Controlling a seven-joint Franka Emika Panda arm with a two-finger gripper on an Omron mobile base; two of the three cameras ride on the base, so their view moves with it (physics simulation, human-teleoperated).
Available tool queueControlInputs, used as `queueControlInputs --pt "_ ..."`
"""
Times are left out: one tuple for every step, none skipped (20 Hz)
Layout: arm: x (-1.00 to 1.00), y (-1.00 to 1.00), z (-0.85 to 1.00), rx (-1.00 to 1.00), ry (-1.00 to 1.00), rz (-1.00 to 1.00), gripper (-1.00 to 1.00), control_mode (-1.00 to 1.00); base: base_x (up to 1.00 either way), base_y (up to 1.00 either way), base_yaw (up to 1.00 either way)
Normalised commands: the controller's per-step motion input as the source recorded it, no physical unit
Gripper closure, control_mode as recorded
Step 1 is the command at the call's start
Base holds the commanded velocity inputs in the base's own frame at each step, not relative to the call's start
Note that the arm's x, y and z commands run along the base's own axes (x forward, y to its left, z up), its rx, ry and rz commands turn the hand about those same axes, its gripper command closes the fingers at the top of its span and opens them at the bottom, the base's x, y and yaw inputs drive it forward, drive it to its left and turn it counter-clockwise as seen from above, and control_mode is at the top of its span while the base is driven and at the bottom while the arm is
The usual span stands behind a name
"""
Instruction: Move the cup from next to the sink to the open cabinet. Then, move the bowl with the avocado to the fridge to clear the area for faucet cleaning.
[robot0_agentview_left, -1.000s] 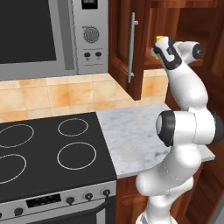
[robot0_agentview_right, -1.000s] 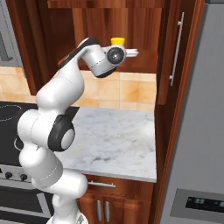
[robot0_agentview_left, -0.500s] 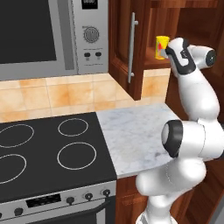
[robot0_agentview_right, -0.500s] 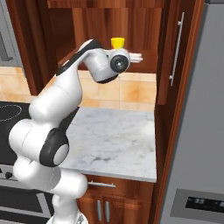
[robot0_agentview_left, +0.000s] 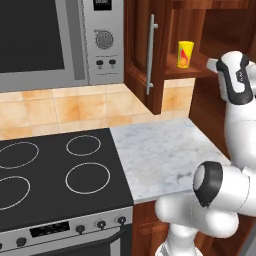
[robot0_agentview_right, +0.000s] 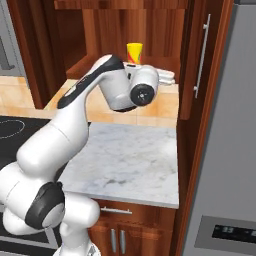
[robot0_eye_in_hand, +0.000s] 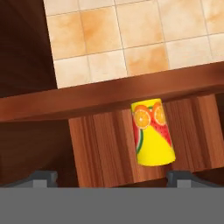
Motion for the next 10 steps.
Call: queueControlInputs --pt "-1.00 0.00 0.45 0.08 0.04 -0.08 -1.00 -1.00 0.00 0.00 0.00" --pt "-1.00 0.00 0.30 0.05 0.07 -0.07 -1.00 -1.00 0.00 0.00 0.00" --pt "-1.00 0.00 0.08 0.00 0.13 -0.04 -1.00 -1.00 0.00 0.00 0.00" --pt "-1.00 0.01 0.00 0.00 0.16 -0.02 -1.00 -1.00 0.00 0.00 0.00" --pt "-1.00 0.11 -0.03 0.00 0.19 0.00 -1.00 -1.00 0.00 0.00 0.00" --pt "-1.00 0.23 -0.23 -0.04 0.25 0.00 -1.00 -1.00 0.00 0.00 0.00" --pt "-1.00 0.36 -0.44 -0.09 0.33 0.00 -1.00 -1.00 0.00 0.00 0.00" --pt "-1.00 0.49 -0.62 -0.13 0.42 0.00 -1.00 -1.00 0.00 0.00 0.00" --pt "-1.00 0.51 -0.69 -0.13 0.45 0.00 -1.00 -1.00 0.00 0.00 0.00" --pt "-1.00 0.64 -0.83 -0.18 0.50 0.00 -1.00 -1.00 0.00 0.00 0.00"
